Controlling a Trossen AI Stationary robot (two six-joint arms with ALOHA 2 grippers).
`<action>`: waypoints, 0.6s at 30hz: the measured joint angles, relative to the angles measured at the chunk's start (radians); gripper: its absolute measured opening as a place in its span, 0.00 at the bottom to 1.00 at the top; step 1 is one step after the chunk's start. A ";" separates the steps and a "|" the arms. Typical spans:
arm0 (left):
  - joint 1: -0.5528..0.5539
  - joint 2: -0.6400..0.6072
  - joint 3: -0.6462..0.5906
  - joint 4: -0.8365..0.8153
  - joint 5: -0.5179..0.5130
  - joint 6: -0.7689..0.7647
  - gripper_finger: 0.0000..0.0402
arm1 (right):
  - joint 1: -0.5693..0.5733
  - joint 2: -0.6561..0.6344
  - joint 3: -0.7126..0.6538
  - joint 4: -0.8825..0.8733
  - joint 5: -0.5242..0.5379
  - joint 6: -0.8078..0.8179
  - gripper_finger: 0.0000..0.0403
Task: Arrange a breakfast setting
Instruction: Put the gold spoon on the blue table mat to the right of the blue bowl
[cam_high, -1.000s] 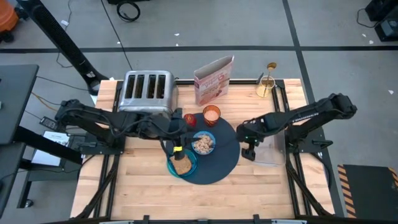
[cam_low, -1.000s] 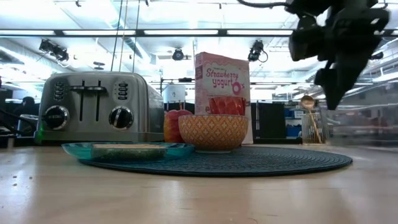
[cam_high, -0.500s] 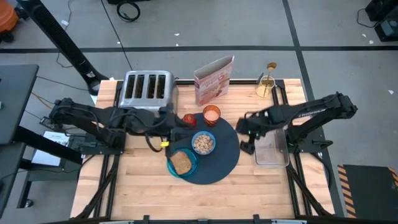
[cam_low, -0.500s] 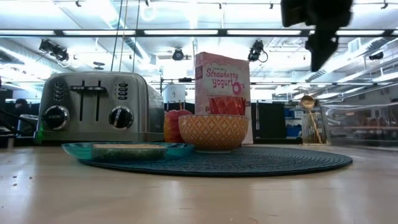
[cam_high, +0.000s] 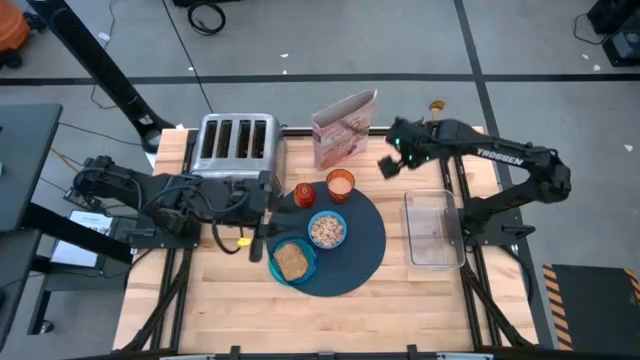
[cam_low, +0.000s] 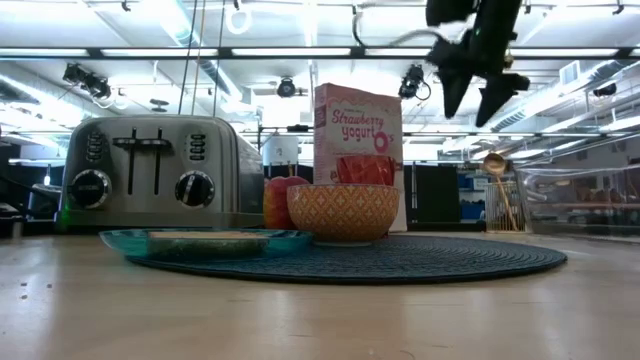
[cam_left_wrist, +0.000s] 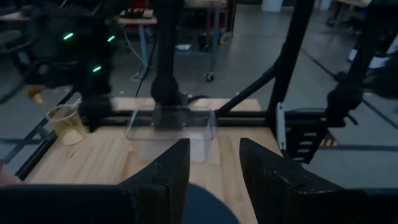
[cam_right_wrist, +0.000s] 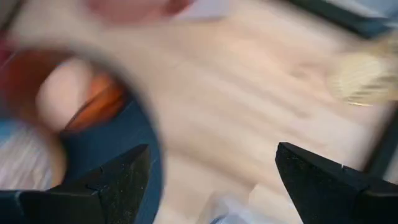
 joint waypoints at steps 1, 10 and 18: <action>-0.007 -0.002 0.000 0.008 0.000 0.003 0.36 | -0.038 0.002 0.000 0.000 0.028 0.027 0.86; -0.028 -0.021 0.000 0.015 0.000 0.041 0.36 | -0.307 0.079 0.000 0.059 0.255 0.148 0.86; -0.032 -0.068 0.000 -0.017 -0.002 0.075 0.36 | -0.474 0.203 0.000 0.152 0.296 0.219 0.86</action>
